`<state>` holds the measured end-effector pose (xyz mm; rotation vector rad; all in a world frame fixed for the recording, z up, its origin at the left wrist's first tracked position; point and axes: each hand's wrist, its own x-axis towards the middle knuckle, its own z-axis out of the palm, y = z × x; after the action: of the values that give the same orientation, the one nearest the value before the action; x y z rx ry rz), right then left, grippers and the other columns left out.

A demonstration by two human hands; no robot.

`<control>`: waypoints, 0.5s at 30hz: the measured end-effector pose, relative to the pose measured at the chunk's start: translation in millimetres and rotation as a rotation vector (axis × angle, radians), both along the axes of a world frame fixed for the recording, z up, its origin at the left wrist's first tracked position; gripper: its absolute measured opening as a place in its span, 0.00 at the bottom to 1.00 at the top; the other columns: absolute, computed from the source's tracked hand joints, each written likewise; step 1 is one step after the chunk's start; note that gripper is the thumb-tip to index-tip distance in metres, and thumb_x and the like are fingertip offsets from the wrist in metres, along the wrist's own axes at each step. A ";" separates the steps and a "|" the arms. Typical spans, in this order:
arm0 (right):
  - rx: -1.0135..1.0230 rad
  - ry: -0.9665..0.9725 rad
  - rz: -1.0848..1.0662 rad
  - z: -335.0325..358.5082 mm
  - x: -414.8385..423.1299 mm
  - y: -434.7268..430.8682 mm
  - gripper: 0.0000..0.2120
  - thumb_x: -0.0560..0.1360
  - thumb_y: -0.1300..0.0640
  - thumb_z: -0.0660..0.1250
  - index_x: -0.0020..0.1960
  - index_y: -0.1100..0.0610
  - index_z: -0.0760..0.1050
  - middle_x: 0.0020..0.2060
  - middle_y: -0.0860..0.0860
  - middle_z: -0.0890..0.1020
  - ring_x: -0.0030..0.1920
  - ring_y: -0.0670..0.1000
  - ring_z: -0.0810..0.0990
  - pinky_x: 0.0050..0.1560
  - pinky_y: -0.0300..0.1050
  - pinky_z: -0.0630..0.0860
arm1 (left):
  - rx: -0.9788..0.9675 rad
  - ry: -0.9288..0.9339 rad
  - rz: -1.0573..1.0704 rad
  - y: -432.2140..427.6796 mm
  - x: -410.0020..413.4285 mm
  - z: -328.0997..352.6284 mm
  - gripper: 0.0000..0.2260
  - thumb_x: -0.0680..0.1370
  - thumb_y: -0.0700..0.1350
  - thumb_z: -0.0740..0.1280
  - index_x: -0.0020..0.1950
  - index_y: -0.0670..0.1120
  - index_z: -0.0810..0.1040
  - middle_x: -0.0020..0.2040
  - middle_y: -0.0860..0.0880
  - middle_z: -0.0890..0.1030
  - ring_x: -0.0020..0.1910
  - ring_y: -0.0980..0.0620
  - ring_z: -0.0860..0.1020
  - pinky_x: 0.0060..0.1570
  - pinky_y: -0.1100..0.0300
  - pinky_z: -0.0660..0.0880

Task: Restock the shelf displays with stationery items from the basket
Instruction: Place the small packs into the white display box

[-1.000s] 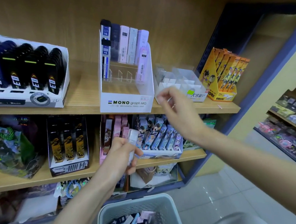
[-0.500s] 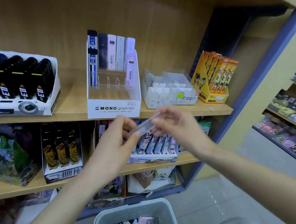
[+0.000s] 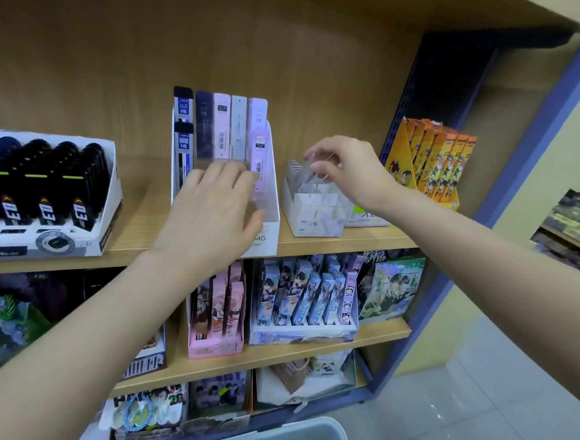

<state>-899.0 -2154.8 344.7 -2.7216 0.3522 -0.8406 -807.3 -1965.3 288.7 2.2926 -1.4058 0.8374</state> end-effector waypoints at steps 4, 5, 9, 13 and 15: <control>0.042 0.091 0.026 -4.7 9.0 -4.5 0.09 0.74 0.65 0.68 0.54 0.62 0.75 0.40 0.50 0.79 0.39 0.44 0.74 0.44 0.35 0.73 | -0.006 -0.012 0.014 -1.7 1.8 -0.6 0.19 0.77 0.51 0.61 0.64 0.40 0.74 0.59 0.42 0.76 0.59 0.42 0.73 0.56 0.52 0.62; 0.027 0.091 0.026 -6.8 10.6 -5.8 0.08 0.73 0.64 0.69 0.52 0.62 0.75 0.41 0.50 0.78 0.39 0.45 0.74 0.43 0.35 0.72 | -0.003 -0.009 0.019 -2.0 1.2 0.3 0.20 0.77 0.51 0.60 0.63 0.40 0.74 0.58 0.42 0.76 0.58 0.42 0.73 0.56 0.52 0.63; -0.066 0.068 -0.022 -12.9 14.9 -7.7 0.07 0.73 0.60 0.71 0.50 0.57 0.77 0.47 0.50 0.73 0.42 0.46 0.73 0.40 0.29 0.67 | 0.004 0.013 0.015 -1.9 -0.8 1.7 0.19 0.77 0.47 0.63 0.65 0.39 0.73 0.60 0.41 0.75 0.60 0.41 0.72 0.57 0.50 0.65; -0.136 -0.023 -0.048 -17.0 7.3 -0.9 0.10 0.76 0.57 0.67 0.56 0.58 0.75 0.49 0.49 0.73 0.45 0.44 0.71 0.46 0.35 0.69 | -0.022 0.001 0.011 3.6 -5.2 0.0 0.17 0.77 0.44 0.63 0.64 0.38 0.74 0.61 0.40 0.74 0.62 0.41 0.71 0.59 0.49 0.65; -0.240 -0.077 -0.100 -23.0 -3.8 5.7 0.09 0.79 0.56 0.62 0.56 0.58 0.75 0.49 0.49 0.73 0.47 0.45 0.70 0.44 0.37 0.65 | -0.043 -0.047 0.010 11.5 -13.2 -4.0 0.16 0.76 0.44 0.59 0.59 0.38 0.76 0.55 0.41 0.76 0.56 0.40 0.73 0.54 0.52 0.63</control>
<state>-902.8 -2149.2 321.7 -2.9001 0.3973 -1.0749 -820.5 -1953.8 284.6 2.2636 -1.3838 0.9214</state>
